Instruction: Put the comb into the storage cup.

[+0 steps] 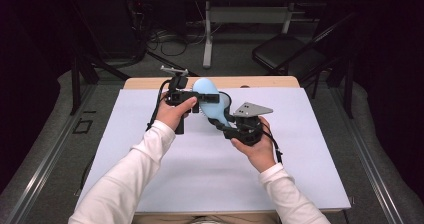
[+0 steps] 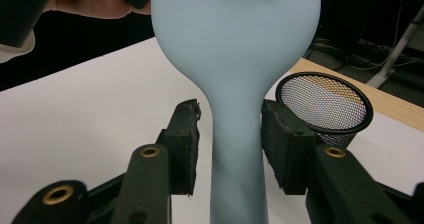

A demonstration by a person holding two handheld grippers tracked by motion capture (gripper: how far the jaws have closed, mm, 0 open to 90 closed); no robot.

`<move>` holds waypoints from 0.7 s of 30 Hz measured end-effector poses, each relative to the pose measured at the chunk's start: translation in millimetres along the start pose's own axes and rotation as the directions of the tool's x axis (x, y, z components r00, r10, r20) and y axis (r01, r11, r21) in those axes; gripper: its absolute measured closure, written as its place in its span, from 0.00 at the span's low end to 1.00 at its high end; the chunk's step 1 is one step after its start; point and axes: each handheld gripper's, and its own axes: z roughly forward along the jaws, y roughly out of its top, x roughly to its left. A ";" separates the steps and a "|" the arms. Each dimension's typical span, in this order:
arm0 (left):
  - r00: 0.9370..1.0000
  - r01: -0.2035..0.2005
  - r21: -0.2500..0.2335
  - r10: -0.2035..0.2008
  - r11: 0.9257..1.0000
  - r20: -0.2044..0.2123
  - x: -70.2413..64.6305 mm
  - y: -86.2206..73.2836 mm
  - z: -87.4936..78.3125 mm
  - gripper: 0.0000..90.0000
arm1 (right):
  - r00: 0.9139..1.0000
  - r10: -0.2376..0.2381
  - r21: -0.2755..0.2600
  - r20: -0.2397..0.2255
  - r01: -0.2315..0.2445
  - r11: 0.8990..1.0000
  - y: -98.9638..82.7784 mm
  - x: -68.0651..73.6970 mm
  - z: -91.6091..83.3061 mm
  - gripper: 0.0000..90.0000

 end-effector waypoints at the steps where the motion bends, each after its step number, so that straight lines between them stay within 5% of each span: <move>1: 1.000 0.000 -0.002 0.000 1.000 -0.002 0.2 0.1 -0.2 0.55 | 1.000 -0.002 0.000 0.002 0.002 1.000 0.0 0.0 0.0 0.64; 21: 0.999 0.008 -0.044 -0.010 0.999 -0.033 8.0 3.1 -4.4 0.55 | 1.000 0.020 -0.016 0.003 -0.020 1.000 2.2 -3.2 2.6 0.40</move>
